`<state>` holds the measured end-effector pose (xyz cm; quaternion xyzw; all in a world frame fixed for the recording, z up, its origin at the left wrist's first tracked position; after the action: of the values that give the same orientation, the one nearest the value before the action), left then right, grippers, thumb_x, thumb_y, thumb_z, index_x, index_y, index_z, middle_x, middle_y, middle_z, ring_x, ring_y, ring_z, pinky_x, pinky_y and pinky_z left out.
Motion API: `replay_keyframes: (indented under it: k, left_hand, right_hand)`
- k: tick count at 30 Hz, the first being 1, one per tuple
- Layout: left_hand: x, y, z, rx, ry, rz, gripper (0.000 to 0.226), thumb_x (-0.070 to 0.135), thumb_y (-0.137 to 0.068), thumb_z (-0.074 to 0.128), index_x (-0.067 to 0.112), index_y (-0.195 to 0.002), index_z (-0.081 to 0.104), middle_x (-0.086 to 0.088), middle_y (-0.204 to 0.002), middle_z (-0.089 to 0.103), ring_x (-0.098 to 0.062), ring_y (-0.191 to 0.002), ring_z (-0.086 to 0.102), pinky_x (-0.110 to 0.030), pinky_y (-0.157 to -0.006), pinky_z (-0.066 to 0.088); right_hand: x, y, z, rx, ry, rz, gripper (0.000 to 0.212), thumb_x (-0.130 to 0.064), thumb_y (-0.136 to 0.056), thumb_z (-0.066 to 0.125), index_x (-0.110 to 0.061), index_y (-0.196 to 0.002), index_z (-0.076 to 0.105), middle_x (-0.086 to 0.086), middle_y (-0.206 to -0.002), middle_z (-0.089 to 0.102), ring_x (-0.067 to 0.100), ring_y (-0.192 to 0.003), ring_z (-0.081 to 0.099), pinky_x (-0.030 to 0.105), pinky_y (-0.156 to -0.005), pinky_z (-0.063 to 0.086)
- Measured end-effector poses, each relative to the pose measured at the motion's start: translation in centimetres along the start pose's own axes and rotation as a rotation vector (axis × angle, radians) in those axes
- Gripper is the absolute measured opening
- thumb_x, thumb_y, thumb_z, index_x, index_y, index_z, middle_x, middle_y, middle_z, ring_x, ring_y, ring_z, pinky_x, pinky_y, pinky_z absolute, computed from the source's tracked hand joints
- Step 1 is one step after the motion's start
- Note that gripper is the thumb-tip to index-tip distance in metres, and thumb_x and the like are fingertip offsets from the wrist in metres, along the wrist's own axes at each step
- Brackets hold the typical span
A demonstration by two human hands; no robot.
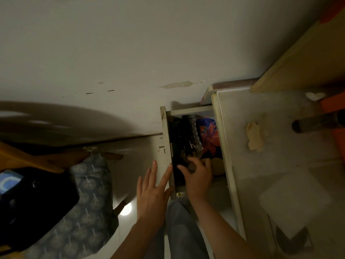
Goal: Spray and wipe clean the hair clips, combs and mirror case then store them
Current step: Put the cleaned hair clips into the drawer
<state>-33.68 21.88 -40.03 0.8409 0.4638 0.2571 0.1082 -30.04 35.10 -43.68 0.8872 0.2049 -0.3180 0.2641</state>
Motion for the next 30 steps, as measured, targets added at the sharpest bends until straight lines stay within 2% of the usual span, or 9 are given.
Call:
replay_keyframes:
  k: [2, 4, 11, 15, 19, 21, 23, 24, 30]
  left_hand:
    - [-0.3, 0.1, 0.4, -0.007, -0.034, -0.007, 0.070, 0.051, -0.096, 0.035, 0.046, -0.136, -0.021, -0.001, -0.148, -0.031, -0.025, -0.146, -0.012, -0.038, -0.111, -0.011]
    - [-0.3, 0.1, 0.2, -0.007, -0.061, -0.006, 0.070, 0.050, -0.097, 0.035, 0.045, -0.136, -0.023, -0.001, -0.146, -0.034, -0.023, -0.142, -0.017, -0.038, -0.110, -0.012]
    - [0.5, -0.1, -1.9, -0.025, -0.166, 0.013, 0.070, 0.050, -0.099, 0.028, 0.044, -0.133, -0.032, -0.002, -0.147, -0.036, -0.020, -0.139, -0.023, -0.040, -0.113, -0.011]
    - [1.7, -0.3, -4.3, 0.055, -0.139, 0.106, 0.064, 0.048, -0.100, 0.029, 0.041, -0.139, -0.021, -0.005, -0.156, -0.021, -0.025, -0.147, -0.010, -0.040, -0.112, -0.011]
    - [3.3, 0.1, -6.8, 0.091, -0.110, 0.207, 0.060, 0.045, -0.100, 0.035, 0.036, -0.146, -0.002, -0.006, -0.159, -0.006, -0.028, -0.148, 0.003, -0.043, -0.115, -0.004]
    - [4.3, 0.7, -7.8, 0.104, -0.127, 0.256, 0.060, 0.041, -0.096, 0.049, 0.029, -0.148, 0.021, -0.012, -0.158, 0.014, -0.034, -0.144, 0.020, -0.047, -0.115, 0.010]
    - [5.3, 1.5, -8.6, 0.163, -0.153, 0.333, 0.060, 0.034, -0.085, 0.068, 0.021, -0.140, 0.046, -0.017, -0.148, 0.038, -0.039, -0.132, 0.042, -0.055, -0.107, 0.031]
    - [5.8, 1.9, -8.9, 0.190, -0.169, 0.370, 0.060, 0.033, -0.083, 0.071, 0.020, -0.137, 0.050, -0.018, -0.145, 0.042, -0.040, -0.129, 0.046, -0.057, -0.104, 0.034]
    - [8.8, 4.9, -8.8, 0.126, -0.249, 0.542, 0.057, 0.040, -0.096, 0.050, 0.028, -0.148, 0.031, -0.010, -0.157, 0.020, -0.034, -0.144, 0.021, -0.051, -0.116, 0.014]
  right_hand:
    - [-0.1, 0.2, -0.6, -0.016, -0.061, -0.019, 0.038, -0.030, -0.075, 0.079, -0.018, -0.110, 0.069, 0.001, -0.111, 0.051, 0.014, -0.100, 0.051, 0.015, -0.079, 0.043]
    - [-0.3, 0.6, -1.3, -0.020, -0.103, -0.037, 0.039, -0.030, -0.077, 0.077, -0.018, -0.113, 0.067, 0.001, -0.112, 0.051, 0.012, -0.100, 0.051, 0.006, -0.075, 0.036]
    - [-1.8, 2.1, -4.4, 0.033, 0.006, -0.098, 0.042, -0.031, -0.085, 0.070, -0.018, -0.124, 0.062, 0.007, -0.116, 0.056, 0.019, -0.108, 0.052, 0.024, -0.089, 0.041]
    - [-3.3, 3.3, -6.5, 0.072, 0.110, -0.135, 0.042, -0.029, -0.089, 0.066, -0.019, -0.129, 0.059, 0.007, -0.121, 0.056, 0.023, -0.114, 0.051, 0.036, -0.097, 0.044]
    - [-4.5, 5.1, -8.7, 0.082, 0.205, -0.125, 0.047, -0.033, -0.093, 0.058, -0.023, -0.138, 0.049, 0.004, -0.139, 0.048, 0.023, -0.127, 0.042, 0.038, -0.104, 0.038]
    - [-5.0, 6.0, -9.7, 0.095, 0.243, -0.117, 0.049, -0.035, -0.094, 0.056, -0.022, -0.141, 0.046, 0.004, -0.145, 0.043, 0.024, -0.131, 0.039, 0.040, -0.106, 0.036]
    - [-5.2, 7.5, -10.9, 0.137, 0.269, -0.104, 0.049, -0.036, -0.095, 0.054, -0.022, -0.141, 0.045, 0.004, -0.148, 0.039, 0.025, -0.133, 0.037, 0.039, -0.108, 0.034]
    - [-5.3, 8.2, -11.4, 0.154, 0.281, -0.091, 0.050, -0.037, -0.095, 0.054, -0.022, -0.142, 0.044, 0.004, -0.150, 0.037, 0.025, -0.133, 0.036, 0.038, -0.109, 0.033]
    - [-3.1, 13.5, -15.2, 0.239, 0.322, 0.055, 0.054, -0.041, -0.098, 0.046, -0.029, -0.148, 0.029, 0.000, -0.158, 0.019, 0.021, -0.144, 0.020, 0.034, -0.115, 0.017]
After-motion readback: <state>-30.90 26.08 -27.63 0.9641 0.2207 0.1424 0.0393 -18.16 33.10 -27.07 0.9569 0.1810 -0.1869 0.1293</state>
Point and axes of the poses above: each hand's wrist, its own y-axis away from the middle knuckle, its own z-axis out of the palm, x = y × z, the point moved 3 cm from there along -y, towards the middle knuckle
